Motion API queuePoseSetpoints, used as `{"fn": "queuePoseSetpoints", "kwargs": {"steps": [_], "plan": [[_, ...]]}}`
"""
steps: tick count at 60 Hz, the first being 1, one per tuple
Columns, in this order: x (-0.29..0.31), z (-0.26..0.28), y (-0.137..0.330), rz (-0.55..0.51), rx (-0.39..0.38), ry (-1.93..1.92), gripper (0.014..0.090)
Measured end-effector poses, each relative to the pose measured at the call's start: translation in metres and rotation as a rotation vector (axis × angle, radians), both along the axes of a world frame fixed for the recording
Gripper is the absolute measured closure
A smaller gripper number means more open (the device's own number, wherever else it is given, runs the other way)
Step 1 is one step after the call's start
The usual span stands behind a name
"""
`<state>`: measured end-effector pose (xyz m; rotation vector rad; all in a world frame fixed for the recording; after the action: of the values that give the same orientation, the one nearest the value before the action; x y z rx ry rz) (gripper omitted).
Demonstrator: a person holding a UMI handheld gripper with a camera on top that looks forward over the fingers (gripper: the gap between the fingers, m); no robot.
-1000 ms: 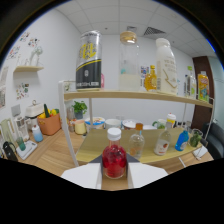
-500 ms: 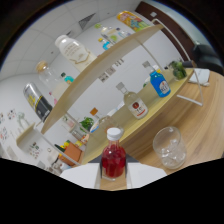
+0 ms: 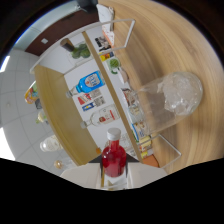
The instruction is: Make me a cup of Vodka Sunrise.
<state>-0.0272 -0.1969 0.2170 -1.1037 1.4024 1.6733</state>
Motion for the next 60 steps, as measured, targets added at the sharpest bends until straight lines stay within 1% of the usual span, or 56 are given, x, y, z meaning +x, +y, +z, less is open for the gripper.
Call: {"fn": "queuePoseSetpoints", "kwargs": {"steps": [11, 26, 34, 38, 45, 54, 60], "plan": [[0.016, 0.011, -0.002, -0.031, 0.049, 0.23, 0.0708], [0.02, 0.011, -0.001, -0.023, 0.033, 0.28, 0.0706], [0.012, 0.019, -0.001, 0.004, 0.038, 0.188, 0.0709], [0.006, 0.03, -0.003, 0.02, 0.045, 0.045, 0.0707], [-0.012, 0.055, -0.006, 0.032, 0.08, -0.411, 0.0706], [-0.039, 0.084, -0.006, -0.001, 0.157, -1.062, 0.0704], [-0.068, 0.073, -0.006, -0.006, 0.183, -1.388, 0.0705]]}}
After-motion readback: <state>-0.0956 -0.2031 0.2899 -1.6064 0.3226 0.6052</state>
